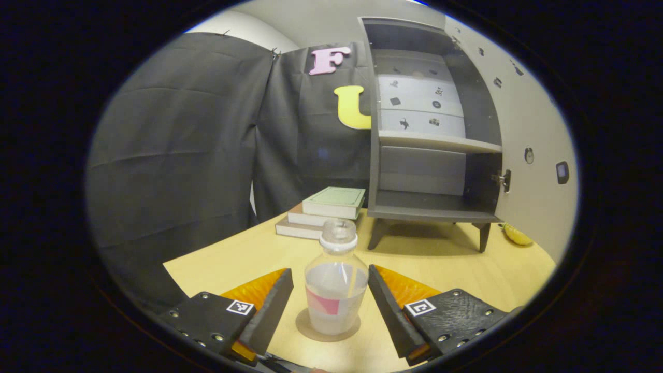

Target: Open the cabinet door with the right hand, grasp the bottle in the cabinet with the left hand and place it on the coaster, then close the cabinet door with the right hand.

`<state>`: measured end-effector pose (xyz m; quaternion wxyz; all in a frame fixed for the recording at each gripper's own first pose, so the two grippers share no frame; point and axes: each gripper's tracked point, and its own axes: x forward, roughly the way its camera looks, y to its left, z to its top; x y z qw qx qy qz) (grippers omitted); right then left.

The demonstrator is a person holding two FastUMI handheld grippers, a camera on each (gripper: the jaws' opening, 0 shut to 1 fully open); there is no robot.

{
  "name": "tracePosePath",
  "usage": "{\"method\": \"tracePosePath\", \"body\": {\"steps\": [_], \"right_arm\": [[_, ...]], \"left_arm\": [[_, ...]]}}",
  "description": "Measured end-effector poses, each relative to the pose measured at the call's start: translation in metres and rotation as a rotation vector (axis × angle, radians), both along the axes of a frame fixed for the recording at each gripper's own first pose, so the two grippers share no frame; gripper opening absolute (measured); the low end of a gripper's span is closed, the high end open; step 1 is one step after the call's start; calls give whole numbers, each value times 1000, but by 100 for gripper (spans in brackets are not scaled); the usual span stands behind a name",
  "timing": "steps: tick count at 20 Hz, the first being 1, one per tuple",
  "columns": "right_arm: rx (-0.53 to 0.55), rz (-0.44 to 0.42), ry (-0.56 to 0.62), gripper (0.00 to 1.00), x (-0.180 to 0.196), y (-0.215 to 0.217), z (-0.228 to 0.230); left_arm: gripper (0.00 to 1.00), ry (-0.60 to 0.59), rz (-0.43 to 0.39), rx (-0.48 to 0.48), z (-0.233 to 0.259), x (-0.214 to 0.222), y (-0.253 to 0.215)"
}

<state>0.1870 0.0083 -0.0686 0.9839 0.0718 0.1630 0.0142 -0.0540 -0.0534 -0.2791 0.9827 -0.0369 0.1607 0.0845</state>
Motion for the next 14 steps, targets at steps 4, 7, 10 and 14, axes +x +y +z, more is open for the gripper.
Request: {"method": "tracePosePath", "body": {"steps": [4,7,10,14], "right_arm": [[21,22,-5,98,5,6,6],[21,57,-28,98,10,13,24],[17,84,-57,98,16,22,46],[22,126,-82,93,22,42,71]], "left_arm": [[87,-33,5,24,46,-1,4],[87,-74,28,68,93,-4,16],[87,-95,35,94,130,-3,25],[87,-121,19,121,170,2,31]]}}
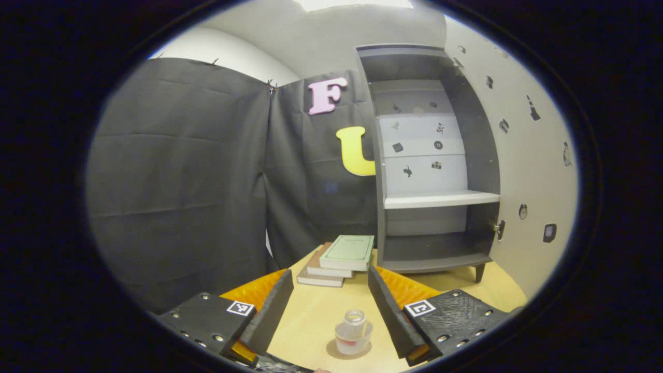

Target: Open the cabinet door with the right hand, grasp the bottle in the cabinet with the left hand and place it on the coaster, then close the cabinet door with the right hand.

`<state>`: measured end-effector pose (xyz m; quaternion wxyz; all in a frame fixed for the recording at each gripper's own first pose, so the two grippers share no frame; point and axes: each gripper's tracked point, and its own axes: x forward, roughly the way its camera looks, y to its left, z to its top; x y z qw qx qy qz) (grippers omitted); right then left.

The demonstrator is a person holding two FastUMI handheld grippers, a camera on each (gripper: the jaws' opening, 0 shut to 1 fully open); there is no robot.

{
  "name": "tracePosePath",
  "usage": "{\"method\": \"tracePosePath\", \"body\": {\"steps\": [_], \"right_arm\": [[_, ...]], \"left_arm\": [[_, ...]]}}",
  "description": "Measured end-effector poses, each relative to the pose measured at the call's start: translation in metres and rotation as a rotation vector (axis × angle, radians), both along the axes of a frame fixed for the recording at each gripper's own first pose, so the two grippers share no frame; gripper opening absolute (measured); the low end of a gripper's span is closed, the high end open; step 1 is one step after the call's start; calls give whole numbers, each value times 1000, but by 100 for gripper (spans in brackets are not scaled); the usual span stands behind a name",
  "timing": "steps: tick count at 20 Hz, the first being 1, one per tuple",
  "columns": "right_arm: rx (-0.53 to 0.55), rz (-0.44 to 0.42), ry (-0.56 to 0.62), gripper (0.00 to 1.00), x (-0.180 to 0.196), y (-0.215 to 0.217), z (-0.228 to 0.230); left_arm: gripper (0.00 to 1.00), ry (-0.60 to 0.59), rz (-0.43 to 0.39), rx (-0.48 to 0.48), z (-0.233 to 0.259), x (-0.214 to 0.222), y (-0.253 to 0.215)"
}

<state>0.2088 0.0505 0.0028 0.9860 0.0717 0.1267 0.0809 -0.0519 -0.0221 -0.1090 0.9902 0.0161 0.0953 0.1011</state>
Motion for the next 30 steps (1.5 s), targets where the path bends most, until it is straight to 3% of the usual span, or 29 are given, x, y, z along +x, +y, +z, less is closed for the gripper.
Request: {"method": "tracePosePath", "body": {"steps": [8,11,13,23,26,30], "right_arm": [[-32,26,-35,93,-6,43,38],[-115,-20,-52,90,-9,40,44],[-121,-33,-46,95,-10,45,44],[-96,82,-31,91,-8,104,45],[-97,88,-40,95,-8,116,49],[-86,109,-44,91,-8,132,49]], "left_arm": [[87,-73,-111,-40,39,26,6],[87,-80,-136,-52,40,35,17],[87,-84,-148,-65,40,41,24],[90,-93,-165,-85,40,53,59],[87,-93,-164,-68,39,53,68],[90,-92,-165,-65,37,51,80]]}}
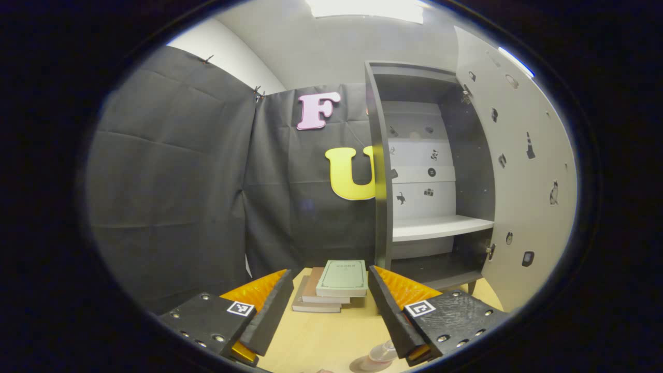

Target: Open the cabinet door with the right hand, grasp the bottle in the cabinet with the left hand and place it on the coaster, then close the cabinet door with the right hand.

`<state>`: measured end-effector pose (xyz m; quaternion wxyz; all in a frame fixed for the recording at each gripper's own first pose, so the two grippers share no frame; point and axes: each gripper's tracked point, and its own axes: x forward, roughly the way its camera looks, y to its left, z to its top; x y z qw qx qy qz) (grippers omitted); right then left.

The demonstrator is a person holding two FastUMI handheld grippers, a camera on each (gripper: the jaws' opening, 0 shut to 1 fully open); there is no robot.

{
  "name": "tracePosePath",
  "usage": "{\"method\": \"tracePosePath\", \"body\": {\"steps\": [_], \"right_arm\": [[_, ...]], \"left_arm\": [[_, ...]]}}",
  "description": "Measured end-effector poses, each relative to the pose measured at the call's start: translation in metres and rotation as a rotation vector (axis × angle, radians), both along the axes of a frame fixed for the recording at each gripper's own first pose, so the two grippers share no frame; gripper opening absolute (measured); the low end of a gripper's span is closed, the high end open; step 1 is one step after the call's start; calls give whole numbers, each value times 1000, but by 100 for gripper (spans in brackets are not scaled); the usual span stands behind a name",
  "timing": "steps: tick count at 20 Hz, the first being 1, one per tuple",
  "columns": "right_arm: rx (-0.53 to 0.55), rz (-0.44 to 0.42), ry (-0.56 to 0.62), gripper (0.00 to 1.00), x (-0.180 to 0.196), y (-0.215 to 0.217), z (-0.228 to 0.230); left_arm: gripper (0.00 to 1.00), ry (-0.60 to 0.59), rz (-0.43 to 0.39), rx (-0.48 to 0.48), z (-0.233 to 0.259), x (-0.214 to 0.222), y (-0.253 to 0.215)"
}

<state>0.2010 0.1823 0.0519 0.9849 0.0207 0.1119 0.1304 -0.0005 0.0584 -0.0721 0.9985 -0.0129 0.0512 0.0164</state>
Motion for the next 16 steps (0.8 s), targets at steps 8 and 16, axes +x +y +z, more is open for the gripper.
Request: {"method": "tracePosePath", "body": {"steps": [8,16], "right_arm": [[9,59,-11,95,1,42,1],[23,128,-22,92,17,91,-2]], "left_arm": [[90,14,28,-4,-9,-5,38],[90,26,81,3,-16,-12,78]]}}
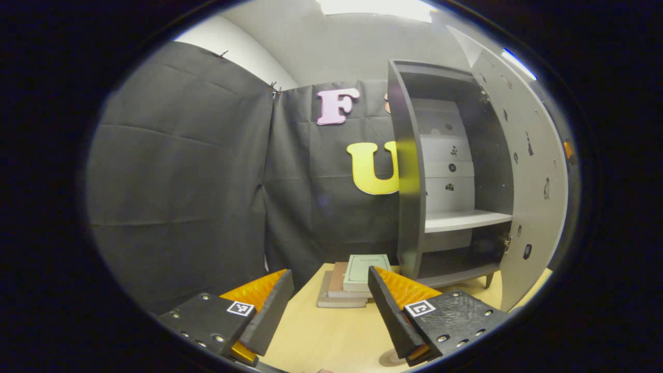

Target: Open the cabinet door with the right hand, grasp the bottle in the cabinet with the left hand and place it on the coaster, then close the cabinet door with the right hand.

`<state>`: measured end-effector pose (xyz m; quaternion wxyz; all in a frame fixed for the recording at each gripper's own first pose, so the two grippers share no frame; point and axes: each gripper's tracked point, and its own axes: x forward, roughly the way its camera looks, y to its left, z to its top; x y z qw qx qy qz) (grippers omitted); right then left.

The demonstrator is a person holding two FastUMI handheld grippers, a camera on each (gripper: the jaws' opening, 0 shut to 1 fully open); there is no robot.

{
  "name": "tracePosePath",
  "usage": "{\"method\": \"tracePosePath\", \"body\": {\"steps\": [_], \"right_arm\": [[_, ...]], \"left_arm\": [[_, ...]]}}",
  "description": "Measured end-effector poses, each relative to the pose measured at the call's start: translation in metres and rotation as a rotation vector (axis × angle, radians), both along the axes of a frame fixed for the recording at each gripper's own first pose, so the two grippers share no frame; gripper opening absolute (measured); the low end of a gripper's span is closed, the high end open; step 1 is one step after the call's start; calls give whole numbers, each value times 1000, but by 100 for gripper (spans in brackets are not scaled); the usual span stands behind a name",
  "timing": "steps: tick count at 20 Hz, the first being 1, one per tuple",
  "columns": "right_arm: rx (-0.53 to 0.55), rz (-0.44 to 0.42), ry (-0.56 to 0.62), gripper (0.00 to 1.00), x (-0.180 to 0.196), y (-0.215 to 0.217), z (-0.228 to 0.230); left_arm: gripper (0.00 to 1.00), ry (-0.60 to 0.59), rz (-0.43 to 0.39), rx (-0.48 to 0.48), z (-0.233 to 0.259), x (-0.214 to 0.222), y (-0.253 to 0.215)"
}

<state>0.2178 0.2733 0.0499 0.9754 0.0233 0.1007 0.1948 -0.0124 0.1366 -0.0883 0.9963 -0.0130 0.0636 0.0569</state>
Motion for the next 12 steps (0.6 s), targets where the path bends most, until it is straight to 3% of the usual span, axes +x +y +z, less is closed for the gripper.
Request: {"method": "tracePosePath", "body": {"steps": [1,2,4,7,8,9,12], "right_arm": [[4,9,2,95,-1,6,0],[4,18,5,92,2,12,-1],[-6,31,3,95,10,23,-4],[-20,54,-4,92,13,46,-7],[-21,64,-7,95,15,53,-7],[-21,71,-10,92,19,59,-8],[-26,86,-10,94,32,77,-11]], "left_arm": [[90,1,8,0,-1,-3,4],[90,2,15,-1,-3,-5,8],[90,5,31,0,-4,-9,16],[90,9,61,5,-6,-15,30],[90,11,70,6,-7,-17,34],[90,12,80,6,-7,-19,39],[87,18,115,8,-11,-30,56]]}}
